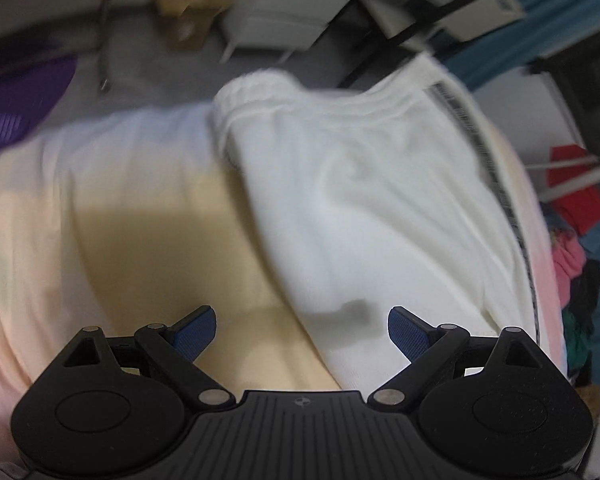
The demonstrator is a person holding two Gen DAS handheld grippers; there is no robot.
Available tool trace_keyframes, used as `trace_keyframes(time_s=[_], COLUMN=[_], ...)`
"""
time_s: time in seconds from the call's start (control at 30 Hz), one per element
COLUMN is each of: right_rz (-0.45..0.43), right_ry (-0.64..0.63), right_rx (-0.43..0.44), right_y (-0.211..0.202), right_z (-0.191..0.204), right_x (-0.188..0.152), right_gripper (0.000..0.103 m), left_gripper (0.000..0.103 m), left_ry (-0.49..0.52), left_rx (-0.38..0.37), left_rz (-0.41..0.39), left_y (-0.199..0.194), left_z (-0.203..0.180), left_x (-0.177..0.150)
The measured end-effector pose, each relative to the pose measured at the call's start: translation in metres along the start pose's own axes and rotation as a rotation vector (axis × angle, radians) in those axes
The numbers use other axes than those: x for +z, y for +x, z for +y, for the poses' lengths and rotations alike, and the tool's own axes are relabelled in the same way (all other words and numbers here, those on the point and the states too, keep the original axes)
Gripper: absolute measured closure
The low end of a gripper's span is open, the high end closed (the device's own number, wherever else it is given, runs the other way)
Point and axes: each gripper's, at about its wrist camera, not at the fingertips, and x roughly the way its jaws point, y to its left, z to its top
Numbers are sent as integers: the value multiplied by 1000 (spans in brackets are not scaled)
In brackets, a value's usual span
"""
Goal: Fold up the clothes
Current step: 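Move both open tools over the elastic waistband of the sweatpants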
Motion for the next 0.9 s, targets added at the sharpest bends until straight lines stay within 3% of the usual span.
trace_keyframes(time_s=[0.13, 0.23, 0.4, 0.57, 0.63, 0.73, 0.9], right_rz=[10, 26, 69, 94, 90, 87, 61], right_ry=[20, 34, 109, 242, 331, 519, 778], right_rx=[-11, -31, -46, -48, -51, -69, -198], right_y=[2, 5, 13, 19, 17, 14, 4], right_z=[-5, -9, -22, -49, -68, -107, -167], right_x=[1, 1, 1, 4, 7, 6, -10], right_gripper=[34, 34, 34, 34, 34, 34, 32], left_gripper=[12, 12, 12, 14, 14, 14, 20], left_ry=[-64, -50, 6, -40, -64, -69, -95], left_rx=[9, -23, -192, -372, -406, -344, -249], left_rz=[5, 19, 12, -12, -15, 35, 148], left_y=[13, 21, 19, 0, -6, 3, 20], left_z=[-1, -8, -9, 2, 9, 11, 17], left_x=[19, 32, 29, 26, 21, 16, 7])
